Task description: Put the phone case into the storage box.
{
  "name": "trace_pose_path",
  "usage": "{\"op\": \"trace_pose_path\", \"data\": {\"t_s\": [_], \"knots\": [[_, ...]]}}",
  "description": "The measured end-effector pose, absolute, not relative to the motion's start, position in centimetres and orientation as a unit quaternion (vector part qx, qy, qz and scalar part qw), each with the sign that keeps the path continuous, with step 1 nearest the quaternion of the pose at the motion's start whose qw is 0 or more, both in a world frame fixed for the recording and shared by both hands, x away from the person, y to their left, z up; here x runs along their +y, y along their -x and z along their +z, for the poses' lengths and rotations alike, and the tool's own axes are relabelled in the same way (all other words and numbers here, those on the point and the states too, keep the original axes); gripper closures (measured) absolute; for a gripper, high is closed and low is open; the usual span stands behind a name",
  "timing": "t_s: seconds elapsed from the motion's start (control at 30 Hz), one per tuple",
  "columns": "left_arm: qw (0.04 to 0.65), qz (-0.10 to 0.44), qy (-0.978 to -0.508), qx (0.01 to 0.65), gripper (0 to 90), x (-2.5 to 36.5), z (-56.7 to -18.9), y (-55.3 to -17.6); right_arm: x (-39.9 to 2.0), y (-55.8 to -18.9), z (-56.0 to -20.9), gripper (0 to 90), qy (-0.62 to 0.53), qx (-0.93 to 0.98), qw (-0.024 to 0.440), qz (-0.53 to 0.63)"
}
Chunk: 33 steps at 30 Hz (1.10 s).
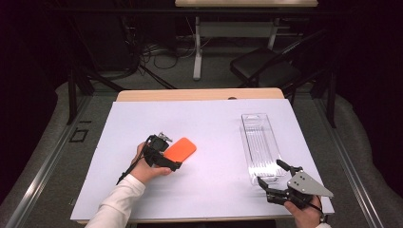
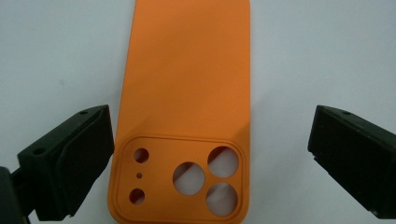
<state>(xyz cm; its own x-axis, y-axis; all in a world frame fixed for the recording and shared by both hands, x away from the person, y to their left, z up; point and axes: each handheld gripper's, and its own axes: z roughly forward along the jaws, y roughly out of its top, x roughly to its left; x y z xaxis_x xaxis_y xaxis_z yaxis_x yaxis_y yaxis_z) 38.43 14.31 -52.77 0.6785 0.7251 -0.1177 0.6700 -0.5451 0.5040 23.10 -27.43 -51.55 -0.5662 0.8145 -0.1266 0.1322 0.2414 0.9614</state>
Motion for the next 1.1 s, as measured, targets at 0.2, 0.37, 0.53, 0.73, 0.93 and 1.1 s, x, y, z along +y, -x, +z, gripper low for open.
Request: {"op": "trace_pose_path", "data": {"t_s": [0.2,0.37,0.53,0.73,0.93,1.1], "knots": [[0.251,0.056,-0.885,0.388,0.6,13.9,-53.3,-39.2,-27.4,-23.1,-51.6,14.7,-0.329,0.717,0.329,0.519],[0.244,0.066,-0.888,0.384,0.7,13.4,-53.7,-39.8,-27.4,-23.2,-51.6,14.7,-0.329,0.717,0.329,0.519],[0.241,0.076,-0.888,0.384,0.7,13.3,-53.7,-40.1,-27.4,-23.1,-51.6,14.7,-0.329,0.717,0.328,0.519],[0.241,0.068,-0.889,0.385,0.7,13.2,-53.7,-40.5,-27.4,-23.1,-51.6,14.7,-0.329,0.717,0.327,0.520],[0.231,0.072,-0.894,0.377,0.7,12.9,-53.6,-40.8,-27.4,-23.1,-51.6,14.7,-0.329,0.718,0.327,0.519],[0.220,0.071,-0.900,0.370,0.8,12.6,-53.8,-41.0,-27.4,-23.2,-51.6,14.7,-0.329,0.718,0.327,0.519]]}}
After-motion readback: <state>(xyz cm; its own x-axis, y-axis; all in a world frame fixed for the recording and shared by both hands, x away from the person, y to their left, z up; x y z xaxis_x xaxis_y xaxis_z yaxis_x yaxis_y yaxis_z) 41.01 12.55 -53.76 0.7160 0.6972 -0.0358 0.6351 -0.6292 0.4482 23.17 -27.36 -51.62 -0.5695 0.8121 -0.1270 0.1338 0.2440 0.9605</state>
